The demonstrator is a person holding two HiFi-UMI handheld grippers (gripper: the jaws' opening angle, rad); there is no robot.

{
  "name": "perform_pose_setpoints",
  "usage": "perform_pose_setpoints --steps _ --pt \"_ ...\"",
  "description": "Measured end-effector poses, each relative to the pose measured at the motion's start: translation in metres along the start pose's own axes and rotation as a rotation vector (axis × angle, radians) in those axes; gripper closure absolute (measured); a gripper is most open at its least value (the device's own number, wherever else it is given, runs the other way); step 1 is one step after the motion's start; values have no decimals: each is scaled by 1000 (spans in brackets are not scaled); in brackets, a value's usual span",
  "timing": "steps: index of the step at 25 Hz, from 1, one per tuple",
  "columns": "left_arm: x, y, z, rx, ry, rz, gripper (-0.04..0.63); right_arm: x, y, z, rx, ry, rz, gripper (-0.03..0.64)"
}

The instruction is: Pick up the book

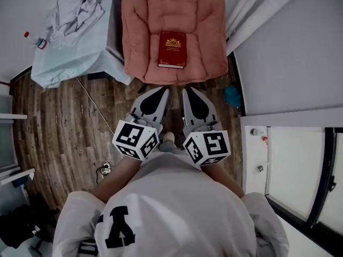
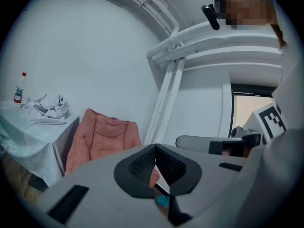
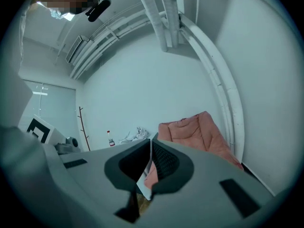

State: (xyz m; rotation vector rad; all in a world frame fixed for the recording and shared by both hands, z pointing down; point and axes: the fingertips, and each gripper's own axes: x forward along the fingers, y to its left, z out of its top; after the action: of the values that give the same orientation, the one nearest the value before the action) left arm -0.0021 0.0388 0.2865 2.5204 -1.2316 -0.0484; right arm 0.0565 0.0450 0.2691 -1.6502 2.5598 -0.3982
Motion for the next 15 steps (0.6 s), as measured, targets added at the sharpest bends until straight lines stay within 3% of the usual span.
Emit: perform_pose_setpoints --steps 15 --pt "26 4 9 16 -2 2 591 23 1 1 -24 17 82 583"
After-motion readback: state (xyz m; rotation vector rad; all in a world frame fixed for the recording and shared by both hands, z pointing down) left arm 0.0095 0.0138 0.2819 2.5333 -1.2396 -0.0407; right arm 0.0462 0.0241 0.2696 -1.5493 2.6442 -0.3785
